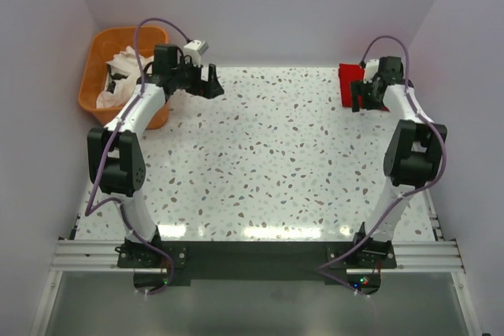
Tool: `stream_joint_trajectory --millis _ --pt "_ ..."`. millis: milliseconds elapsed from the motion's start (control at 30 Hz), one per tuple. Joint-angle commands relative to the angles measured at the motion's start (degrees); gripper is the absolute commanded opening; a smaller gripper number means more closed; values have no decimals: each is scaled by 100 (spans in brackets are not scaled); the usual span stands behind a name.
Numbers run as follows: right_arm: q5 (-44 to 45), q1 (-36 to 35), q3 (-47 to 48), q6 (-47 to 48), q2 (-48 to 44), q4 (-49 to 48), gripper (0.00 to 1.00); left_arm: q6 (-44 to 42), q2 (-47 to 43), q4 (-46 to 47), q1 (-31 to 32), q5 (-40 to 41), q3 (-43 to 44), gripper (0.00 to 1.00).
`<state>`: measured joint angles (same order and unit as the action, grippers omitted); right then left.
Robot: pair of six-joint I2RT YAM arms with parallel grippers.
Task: Fold and stack the t-shirts
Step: Neatly place the folded tshirt to the corner, then reset both grippers
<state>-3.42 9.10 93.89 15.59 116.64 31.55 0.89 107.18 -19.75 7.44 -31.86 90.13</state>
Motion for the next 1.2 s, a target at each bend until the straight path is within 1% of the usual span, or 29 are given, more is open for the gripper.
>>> stream_joint_trajectory --millis 0,133,233,300,333,367,400,467,600,667,833,1033,1167 --pt "-492 21 -379 75 -1133 26 80 26 40 -90 -41 135 462 100" --pt "-791 21 -1046 84 -1942 255 81 -404 -21 -389 -41 512 532 100" --pt "-1054 21 -1398 93 -2522 343 82 -449 110 -905 -41 881 795 100" --pt "-1178 21 -1689 84 -2768 474 82 -431 -38 -1022 -41 1058 691 100" --pt "-1352 21 -1890 67 -3013 571 82 -449 -143 -987 -41 1111 551 100" --pt "-1406 21 -2013 40 -3155 554 82 -484 -266 -952 -41 1138 193 100" --pt "-1450 21 -2163 23 -3287 545 82 -501 -528 -839 -41 1155 -11 100" --pt "-1416 21 -2541 -13 -3665 449 84 -528 -732 -803 -41 1252 -493 100" --pt "-1407 21 -2928 23 -4271 457 85 -590 -1320 -751 -41 1331 -1110 100" --pt "-1564 21 -3069 40 -4656 431 85 -537 -1480 -750 -41 1252 -1347 100" --pt "-1925 -22 -3245 -91 -5063 624 91 -467 -1849 -776 -41 1103 -1603 100" --pt "-2083 -163 -3570 -153 -5327 694 93 -414 -2121 -697 -32 971 -1963 100" --pt "-2145 -251 -3649 -188 -5397 765 94 -370 -2227 -644 -41 1076 -1946 100"
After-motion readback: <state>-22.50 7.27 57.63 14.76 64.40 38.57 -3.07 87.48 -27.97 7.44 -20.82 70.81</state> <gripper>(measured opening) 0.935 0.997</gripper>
